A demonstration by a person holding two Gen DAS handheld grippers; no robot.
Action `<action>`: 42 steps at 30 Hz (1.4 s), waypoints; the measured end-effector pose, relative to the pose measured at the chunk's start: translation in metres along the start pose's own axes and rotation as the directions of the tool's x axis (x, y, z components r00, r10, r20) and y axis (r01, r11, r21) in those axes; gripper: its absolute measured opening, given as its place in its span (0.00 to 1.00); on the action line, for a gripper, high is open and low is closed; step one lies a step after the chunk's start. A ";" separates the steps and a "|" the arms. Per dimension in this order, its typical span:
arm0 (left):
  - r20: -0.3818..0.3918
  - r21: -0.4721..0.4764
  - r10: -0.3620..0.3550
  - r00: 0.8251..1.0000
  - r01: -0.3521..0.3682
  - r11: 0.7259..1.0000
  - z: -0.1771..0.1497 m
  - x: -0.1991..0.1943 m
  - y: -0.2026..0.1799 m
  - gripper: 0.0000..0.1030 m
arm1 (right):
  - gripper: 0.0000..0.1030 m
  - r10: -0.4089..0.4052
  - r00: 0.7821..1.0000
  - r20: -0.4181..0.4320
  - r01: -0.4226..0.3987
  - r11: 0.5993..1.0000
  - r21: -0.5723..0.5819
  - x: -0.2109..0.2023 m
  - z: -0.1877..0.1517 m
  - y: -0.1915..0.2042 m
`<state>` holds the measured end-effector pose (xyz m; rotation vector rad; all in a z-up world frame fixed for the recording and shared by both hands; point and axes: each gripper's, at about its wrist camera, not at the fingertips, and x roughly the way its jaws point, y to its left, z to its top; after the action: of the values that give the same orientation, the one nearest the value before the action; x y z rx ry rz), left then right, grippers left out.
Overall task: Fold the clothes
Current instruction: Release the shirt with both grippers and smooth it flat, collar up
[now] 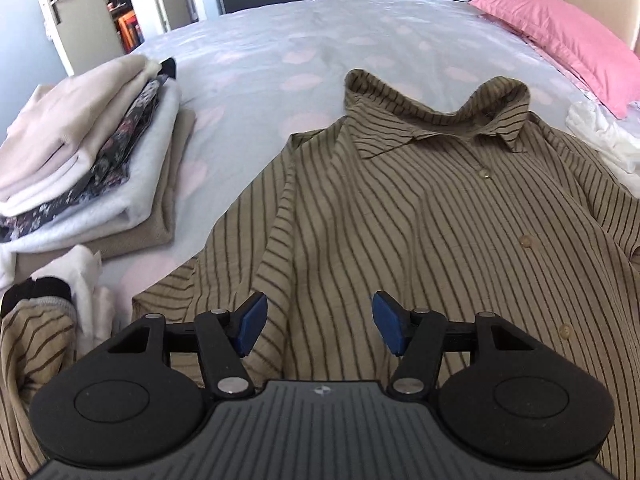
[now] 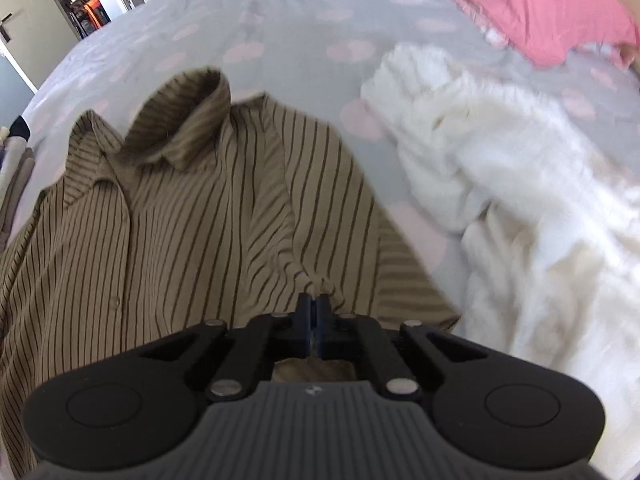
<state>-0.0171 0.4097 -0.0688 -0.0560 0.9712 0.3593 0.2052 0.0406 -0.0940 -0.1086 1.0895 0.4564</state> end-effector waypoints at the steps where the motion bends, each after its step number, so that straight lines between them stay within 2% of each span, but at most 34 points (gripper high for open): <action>1: 0.004 0.014 0.004 1.000 -0.004 1.000 -0.001 0.002 -0.003 0.55 | 0.03 -0.025 1.000 0.018 0.025 1.000 -0.018 -0.008 0.007 -0.003; 3: -0.005 0.039 0.020 1.000 -0.020 0.999 -0.002 0.008 -0.009 0.55 | 0.03 -0.089 0.995 0.055 0.091 0.995 -0.049 -0.022 0.020 -0.010; 6: -0.028 0.041 0.027 0.999 -0.026 0.999 -0.004 0.015 -0.009 0.55 | 0.03 -0.204 0.973 0.105 0.213 0.973 -0.083 -0.033 0.041 -0.024; 12: -0.034 0.006 0.039 0.999 -0.039 0.999 -0.004 0.019 -0.001 0.55 | 0.03 -0.376 0.910 0.174 0.396 0.913 -0.100 -0.036 0.090 -0.056; 19: -0.054 -0.038 0.038 0.998 -0.040 0.998 -0.003 0.032 0.008 0.55 | 0.02 -0.469 0.855 0.222 0.489 0.871 -0.041 -0.014 0.152 -0.078; 23: -0.076 -0.045 0.033 0.997 -0.036 0.998 -0.004 0.043 0.011 0.55 | 0.02 -0.536 0.802 0.266 0.562 0.826 -0.031 0.007 0.182 -0.081; 25: -0.087 -0.040 0.030 0.996 -0.034 0.999 -0.006 0.048 0.011 0.55 | 0.02 -0.572 0.780 0.255 0.598 0.801 -0.033 0.025 0.194 -0.086; 30: -0.097 -0.020 0.033 0.995 -0.035 0.999 -0.006 0.056 0.011 0.55 | 0.02 -0.640 0.745 0.189 0.657 0.752 -0.045 0.066 0.198 -0.104; 32: -0.099 -0.022 0.031 0.995 -0.034 0.999 -0.006 0.059 0.012 0.55 | 0.00 -0.669 0.721 0.178 0.684 0.728 -0.034 0.074 0.193 -0.113; 34: -0.104 -0.023 0.032 0.994 -0.035 0.999 -0.006 0.061 0.012 0.55 | 0.01 -0.675 0.716 0.179 0.688 0.726 -0.014 0.072 0.189 -0.120; 37: -0.106 -0.024 0.036 0.994 -0.039 0.999 -0.005 0.061 0.012 0.55 | 0.03 -0.609 0.775 0.170 0.611 0.791 0.048 0.055 0.182 -0.130; 40: -0.100 -0.022 0.036 0.994 -0.039 0.999 -0.005 0.057 0.009 0.55 | 0.03 -0.551 0.816 0.175 0.547 0.834 0.077 0.034 0.168 -0.131; 42: -0.091 -0.021 0.033 0.995 -0.035 0.999 -0.004 0.052 0.006 0.55 | 0.05 -0.516 0.834 0.196 0.509 0.856 0.085 0.017 0.150 -0.125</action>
<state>0.0039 0.4287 -0.1127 -0.0772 1.0591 0.4016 0.3871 -0.0209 -0.0562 -0.3128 0.8105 -0.0371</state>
